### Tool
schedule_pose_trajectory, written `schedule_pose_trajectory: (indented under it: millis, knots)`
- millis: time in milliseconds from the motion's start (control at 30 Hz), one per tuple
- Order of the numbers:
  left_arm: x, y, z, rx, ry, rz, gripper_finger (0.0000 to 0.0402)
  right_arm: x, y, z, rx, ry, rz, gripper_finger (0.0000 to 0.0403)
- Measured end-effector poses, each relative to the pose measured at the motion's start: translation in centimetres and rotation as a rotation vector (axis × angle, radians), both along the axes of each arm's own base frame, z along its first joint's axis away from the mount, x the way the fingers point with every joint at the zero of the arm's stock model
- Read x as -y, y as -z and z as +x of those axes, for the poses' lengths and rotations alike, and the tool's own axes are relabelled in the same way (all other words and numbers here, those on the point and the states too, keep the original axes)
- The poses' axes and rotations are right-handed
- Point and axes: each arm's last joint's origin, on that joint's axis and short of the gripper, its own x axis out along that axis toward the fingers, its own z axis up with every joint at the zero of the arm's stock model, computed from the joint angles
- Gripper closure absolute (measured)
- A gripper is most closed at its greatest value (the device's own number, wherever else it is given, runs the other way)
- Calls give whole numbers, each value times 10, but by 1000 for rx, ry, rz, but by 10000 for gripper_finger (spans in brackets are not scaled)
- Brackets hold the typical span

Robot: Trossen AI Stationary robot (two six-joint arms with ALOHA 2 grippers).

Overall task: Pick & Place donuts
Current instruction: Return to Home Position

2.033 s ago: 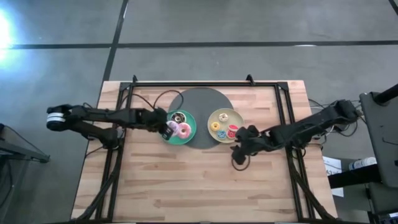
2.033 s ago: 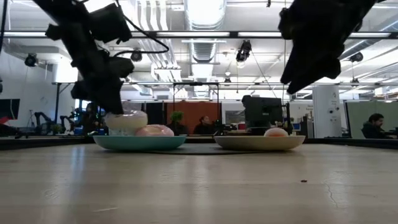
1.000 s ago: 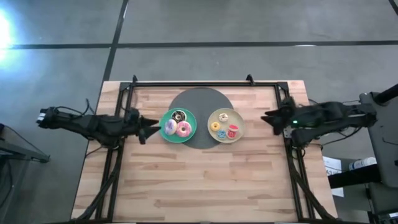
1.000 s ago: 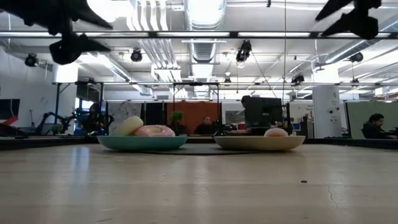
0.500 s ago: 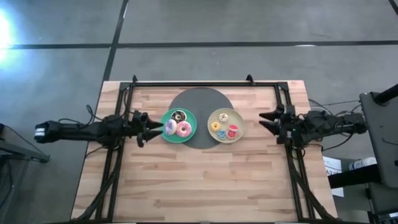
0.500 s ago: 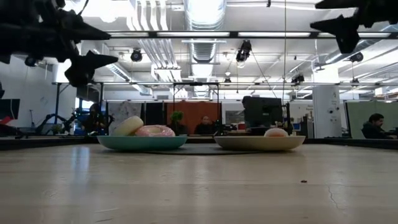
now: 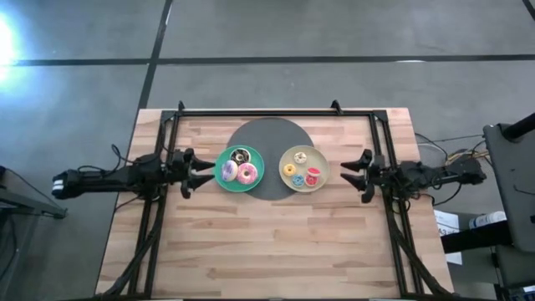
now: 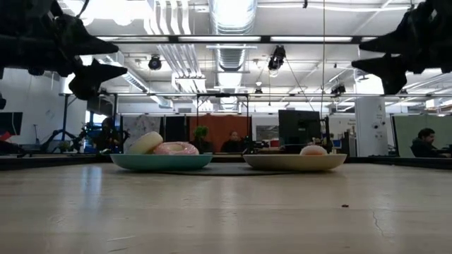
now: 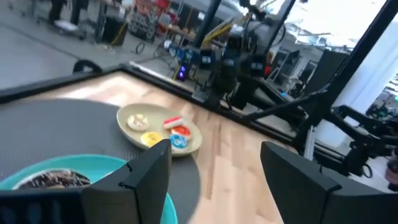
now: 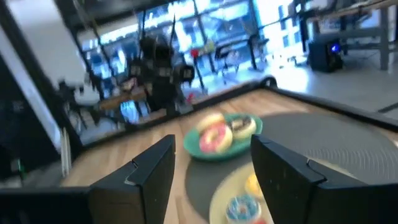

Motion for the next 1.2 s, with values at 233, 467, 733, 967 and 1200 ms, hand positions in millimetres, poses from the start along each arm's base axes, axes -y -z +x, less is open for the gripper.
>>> schedule_pose_trajectory:
  millis: [233,467,733,967,1200]
  knots:
    - [-1,20,-1,-6,-29,26,179,-2,8,0,-7,-63,-100,202]
    - [-2,22,-1,-12,-63,-21,179,-1,9,1,-27,-38,-122,202]
    - [-1,22,-2,-11,-58,-22,179,-1,9,1,-32,-38,-120,202]
    - [-1,14,-10,86,-56,-18,179,-1,8,0,-16,-39,-117,202]
    - [-3,9,-16,155,-75,-11,179,1,8,0,-8,-18,-116,202]
